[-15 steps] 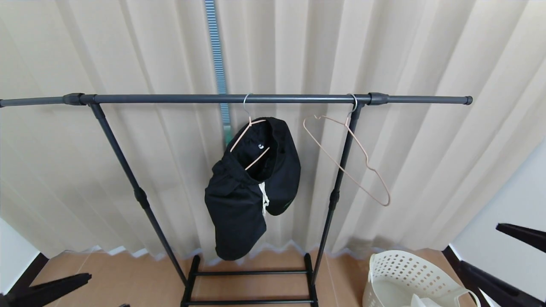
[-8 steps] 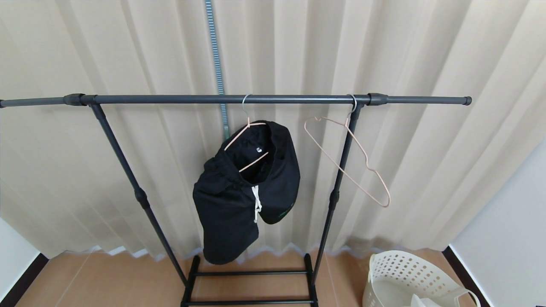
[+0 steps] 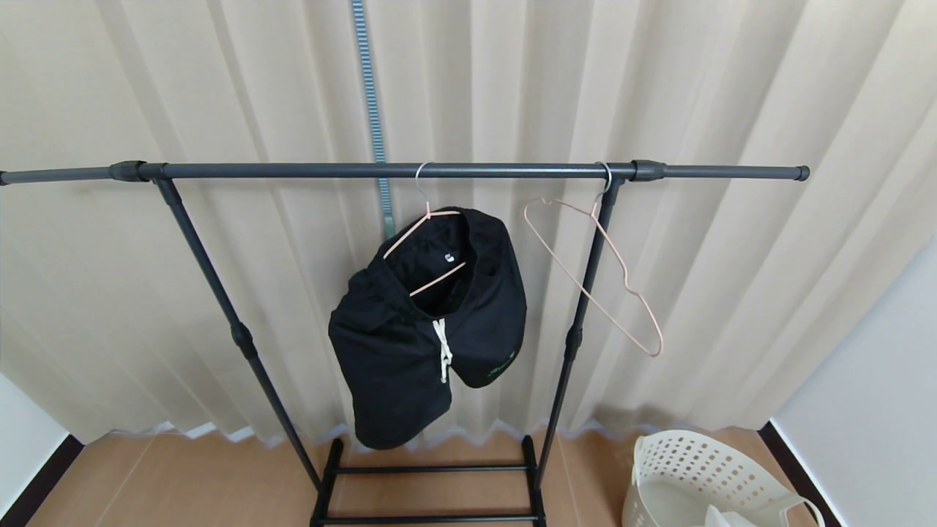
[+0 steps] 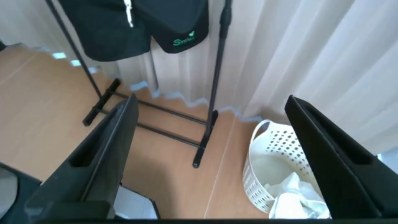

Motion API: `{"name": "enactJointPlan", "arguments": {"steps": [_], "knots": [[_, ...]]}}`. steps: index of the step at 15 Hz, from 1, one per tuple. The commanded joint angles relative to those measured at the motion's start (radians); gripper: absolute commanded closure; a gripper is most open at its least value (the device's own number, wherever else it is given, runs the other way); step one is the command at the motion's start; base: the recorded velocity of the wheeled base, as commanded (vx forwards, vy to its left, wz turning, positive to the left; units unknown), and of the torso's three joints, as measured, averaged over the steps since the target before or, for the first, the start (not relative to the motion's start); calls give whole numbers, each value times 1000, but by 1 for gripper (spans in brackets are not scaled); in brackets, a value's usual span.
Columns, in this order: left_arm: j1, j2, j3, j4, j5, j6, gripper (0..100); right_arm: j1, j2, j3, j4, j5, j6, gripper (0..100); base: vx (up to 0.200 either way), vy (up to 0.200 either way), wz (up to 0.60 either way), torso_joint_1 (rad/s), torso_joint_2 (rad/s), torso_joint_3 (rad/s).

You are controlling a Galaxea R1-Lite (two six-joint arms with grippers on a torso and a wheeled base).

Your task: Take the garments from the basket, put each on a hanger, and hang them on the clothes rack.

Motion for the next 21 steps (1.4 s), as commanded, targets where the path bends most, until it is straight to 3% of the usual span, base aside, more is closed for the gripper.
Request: {"name": "enactJointPlan", "arguments": {"steps": [1,3,6,8,10,13,14,21], "knots": [[100,-21,13,-7,15,21,0,-68,-41,0,-1,2,-1,0,0,0,0,0,0,0],[185,-87,88,-130,15,127,0,-91,-81,0,1,-11,-2,0,0,0,0,0,0,0],[222,-115,130,-261,9,150,0,-151,-93,4,-10,-65,-5,0,0,0,0,0,0,0],[179,-122,130,-238,-45,101,0,-200,-96,4,-10,-67,-5,0,0,0,0,0,0,0],[117,-141,130,-238,-42,101,0,-254,-136,3,-2,-67,-8,0,0,0,0,0,0,0],[139,-193,130,-238,-40,102,0,-277,-181,4,-10,-67,-4,0,0,0,0,0,0,0],[150,-207,130,-238,24,92,0,-277,-181,4,-13,-67,12,0,0,0,0,0,0,0],[150,-207,130,-239,-8,92,0,-274,-181,1,-12,-33,38,0,0,0,0,0,0,0]]}}
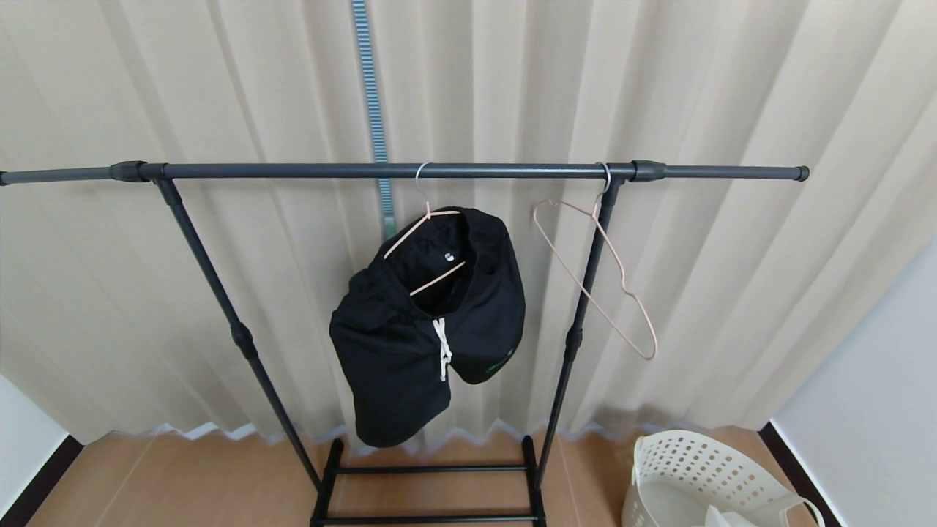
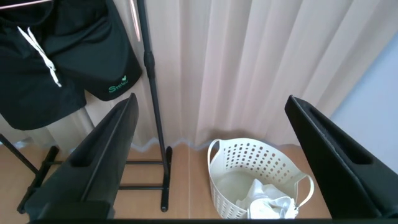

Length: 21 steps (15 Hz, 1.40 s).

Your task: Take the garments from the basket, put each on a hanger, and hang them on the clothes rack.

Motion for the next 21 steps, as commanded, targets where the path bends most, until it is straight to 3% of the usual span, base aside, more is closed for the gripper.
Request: {"name": "enactJointPlan", "arguments": {"steps": [1,14,21], "knots": [[1,0,0,-1,0,1,0,0,0,0,0,0,0,0,0,0,0,0,0,0],[1,0,0,-1,0,-2,0,0,0,0,0,-1,5,0,0,0,0,-132,320,175],[1,0,0,-1,0,-2,0,0,0,0,-1,-1,6,0,0,0,0,-203,506,302]]}}
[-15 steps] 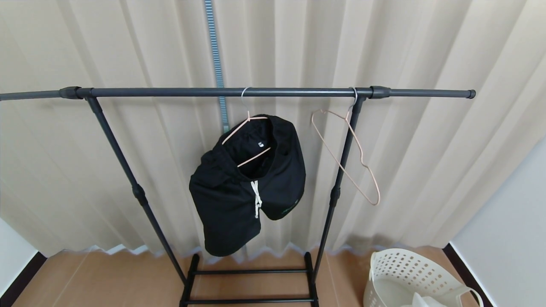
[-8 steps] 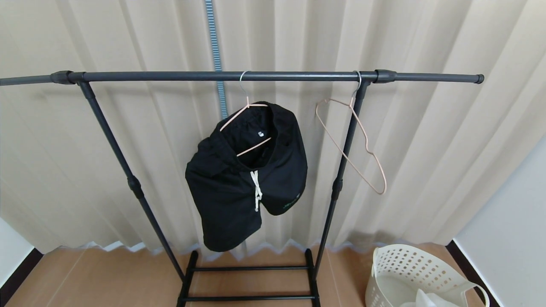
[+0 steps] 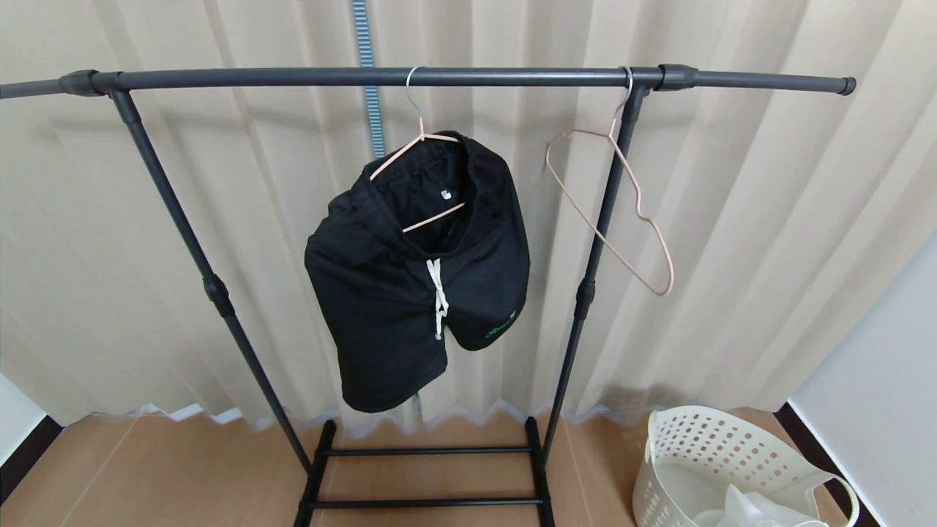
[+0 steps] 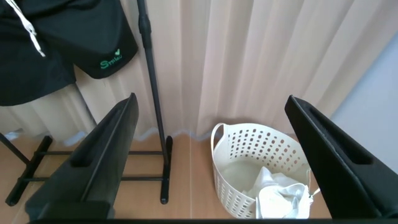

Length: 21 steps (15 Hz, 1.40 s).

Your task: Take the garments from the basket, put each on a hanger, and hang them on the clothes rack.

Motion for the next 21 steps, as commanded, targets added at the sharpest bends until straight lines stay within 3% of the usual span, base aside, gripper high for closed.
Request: {"name": "enactJointPlan", "arguments": {"steps": [1,17,21], "knots": [[0,1,0,0,0,0,0,0,1,0,0,0,1,0,0,0,0,-212,544,330],[0,1,0,0,0,0,0,0,1,0,0,-2,0,0,0,0,0,-147,495,343],[0,1,0,0,0,2,0,0,1,0,0,-3,0,0,0,0,0,-21,134,112]]}}
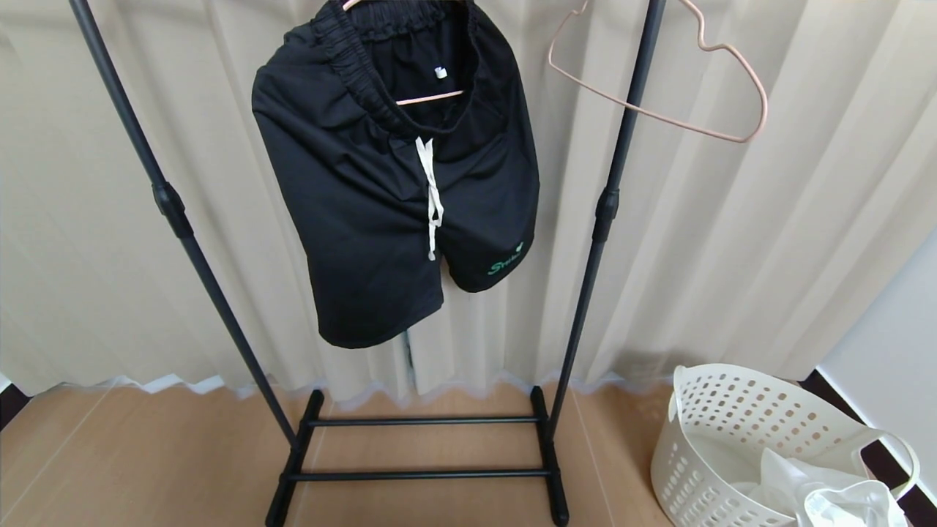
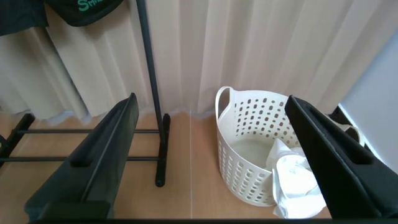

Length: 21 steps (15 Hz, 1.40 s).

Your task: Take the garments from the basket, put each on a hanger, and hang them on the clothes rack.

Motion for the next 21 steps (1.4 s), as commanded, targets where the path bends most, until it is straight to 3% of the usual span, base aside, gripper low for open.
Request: {"name": "enactJointPlan", "arguments": {"steps": [1,8,11,21], "knots": [[0,1,0,0,0,1,0,0,1,0,0,0,0,0,0,0,-600,-2,36,32],[0,1,0,0,0,1,0,0,1,0,0,0,1,0,0,0,-600,1,6,8],[0,1,0,0,0,1,0,0,1,0,0,0,1,0,0,0,0,0,0,0],[0,1,0,0,0,1,0,0,1,0,0,0,0,0,0,-180,-60,0,3,4]]}}
